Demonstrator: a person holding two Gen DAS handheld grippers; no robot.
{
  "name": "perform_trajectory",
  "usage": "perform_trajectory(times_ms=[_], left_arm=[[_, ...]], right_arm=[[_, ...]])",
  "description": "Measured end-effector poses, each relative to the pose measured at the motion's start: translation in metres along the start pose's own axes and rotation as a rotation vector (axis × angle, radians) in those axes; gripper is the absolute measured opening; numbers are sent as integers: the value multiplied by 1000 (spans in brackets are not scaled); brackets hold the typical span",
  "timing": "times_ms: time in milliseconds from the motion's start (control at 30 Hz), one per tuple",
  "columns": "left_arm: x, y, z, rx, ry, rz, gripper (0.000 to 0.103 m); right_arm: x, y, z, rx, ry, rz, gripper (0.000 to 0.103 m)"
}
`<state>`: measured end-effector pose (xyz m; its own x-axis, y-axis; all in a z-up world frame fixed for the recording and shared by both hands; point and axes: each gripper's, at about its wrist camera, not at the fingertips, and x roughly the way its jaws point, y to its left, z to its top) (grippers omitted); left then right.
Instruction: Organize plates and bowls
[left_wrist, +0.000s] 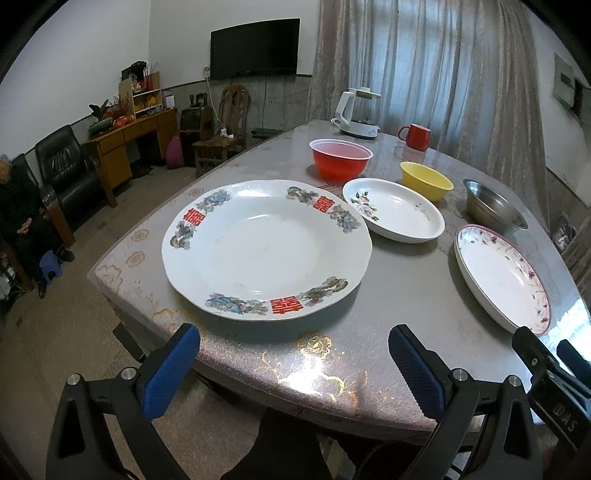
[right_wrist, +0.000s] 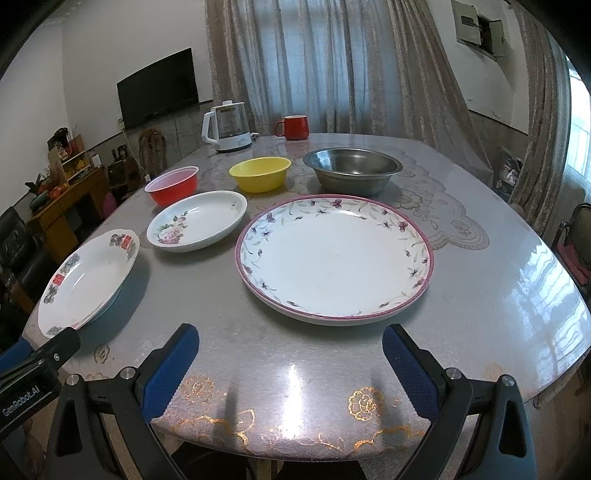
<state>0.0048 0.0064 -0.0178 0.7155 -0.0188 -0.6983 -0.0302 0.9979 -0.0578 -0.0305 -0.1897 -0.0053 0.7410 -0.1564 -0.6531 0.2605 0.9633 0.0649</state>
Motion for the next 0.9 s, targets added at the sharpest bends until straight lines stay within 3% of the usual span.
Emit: perform_trajectory(times_ms=[433, 700, 900], left_arm=[[1, -3, 2, 8, 10, -11, 103], [6, 0, 4, 3, 37, -75, 103], [9, 1, 4, -4, 42, -60, 103]], right_arm=[[4, 2, 0, -6, 20, 3, 101], [11, 6, 0, -21, 44, 9, 101], [12, 8, -2, -26, 49, 12, 101]])
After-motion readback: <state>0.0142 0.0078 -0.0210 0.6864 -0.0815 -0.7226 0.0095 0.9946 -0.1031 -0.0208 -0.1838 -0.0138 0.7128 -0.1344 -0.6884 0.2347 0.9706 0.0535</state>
